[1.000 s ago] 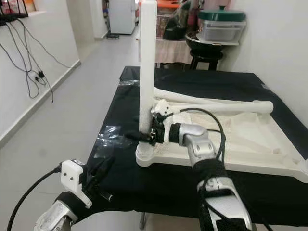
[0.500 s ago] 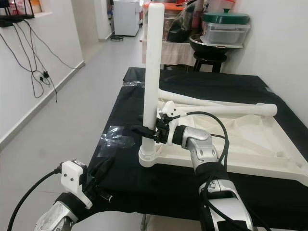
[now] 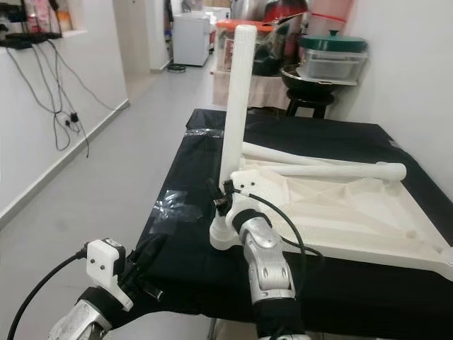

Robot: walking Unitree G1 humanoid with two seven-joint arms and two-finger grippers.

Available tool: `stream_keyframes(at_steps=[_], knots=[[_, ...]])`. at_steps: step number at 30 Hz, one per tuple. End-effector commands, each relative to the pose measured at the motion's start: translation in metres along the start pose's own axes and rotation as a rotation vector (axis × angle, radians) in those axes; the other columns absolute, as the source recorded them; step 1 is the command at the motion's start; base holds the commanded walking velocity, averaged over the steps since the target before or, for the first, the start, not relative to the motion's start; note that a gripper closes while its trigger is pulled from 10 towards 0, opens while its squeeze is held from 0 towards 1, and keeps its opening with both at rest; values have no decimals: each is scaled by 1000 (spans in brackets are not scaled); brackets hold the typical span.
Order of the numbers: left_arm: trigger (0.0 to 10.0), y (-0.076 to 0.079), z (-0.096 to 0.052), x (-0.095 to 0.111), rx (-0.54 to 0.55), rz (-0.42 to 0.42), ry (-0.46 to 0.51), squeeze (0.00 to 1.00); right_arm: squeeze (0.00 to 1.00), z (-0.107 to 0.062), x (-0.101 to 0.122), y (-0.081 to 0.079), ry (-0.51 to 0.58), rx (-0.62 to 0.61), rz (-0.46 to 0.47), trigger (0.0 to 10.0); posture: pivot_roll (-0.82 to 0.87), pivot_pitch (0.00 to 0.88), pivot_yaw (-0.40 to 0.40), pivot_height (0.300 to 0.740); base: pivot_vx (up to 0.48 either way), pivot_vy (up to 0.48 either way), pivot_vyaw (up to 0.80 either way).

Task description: Building children table

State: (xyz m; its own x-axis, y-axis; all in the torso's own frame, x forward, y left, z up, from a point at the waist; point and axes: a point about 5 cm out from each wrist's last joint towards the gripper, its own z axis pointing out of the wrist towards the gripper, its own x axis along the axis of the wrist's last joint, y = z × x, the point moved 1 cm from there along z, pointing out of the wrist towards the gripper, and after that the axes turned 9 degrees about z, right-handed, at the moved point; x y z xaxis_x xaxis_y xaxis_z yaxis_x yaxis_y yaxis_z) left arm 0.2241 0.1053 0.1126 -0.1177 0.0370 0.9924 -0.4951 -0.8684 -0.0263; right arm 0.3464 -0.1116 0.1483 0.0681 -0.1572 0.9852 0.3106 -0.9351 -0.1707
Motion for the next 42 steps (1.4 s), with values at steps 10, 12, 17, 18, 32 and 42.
stream_keyframes(at_steps=[10, 12, 17, 18, 32, 42], knots=[[10000, -1, 2, -1, 1, -3, -4, 0, 1000, 9, 5, 4, -63, 230, 28, 10000, 51, 0, -44, 740, 0, 0, 0], [10000, -1, 2, -1, 1, -4, -3, 0, 871, 9, 12, 1, -60, 284, 5, 10000, 56, 0, -47, 740, 0, 0, 0], [10000, -1, 3, -1, 4, -2, -1, 0, 0, 4, 25, -5, -86, 560, -77, 10000, 57, 0, -48, 740, 0, 0, 0], [10000, -1, 3, -1, 5, -2, 0, 0, 0, 3, 25, -5, -107, 627, -129, 10000, 62, 0, -50, 740, 0, 0, 0], [10000, 1, 4, 0, 8, 2, 1, 0, 0, 9, 22, 4, -234, 837, -160, 0, 75, 0, -53, 740, 0, 0, 0], [10000, 2, 3, 1, 8, -3, 2, 0, 0, 3, 23, 23, -217, 749, -144, 0, 67, 0, -48, 740, 0, 0, 0]])
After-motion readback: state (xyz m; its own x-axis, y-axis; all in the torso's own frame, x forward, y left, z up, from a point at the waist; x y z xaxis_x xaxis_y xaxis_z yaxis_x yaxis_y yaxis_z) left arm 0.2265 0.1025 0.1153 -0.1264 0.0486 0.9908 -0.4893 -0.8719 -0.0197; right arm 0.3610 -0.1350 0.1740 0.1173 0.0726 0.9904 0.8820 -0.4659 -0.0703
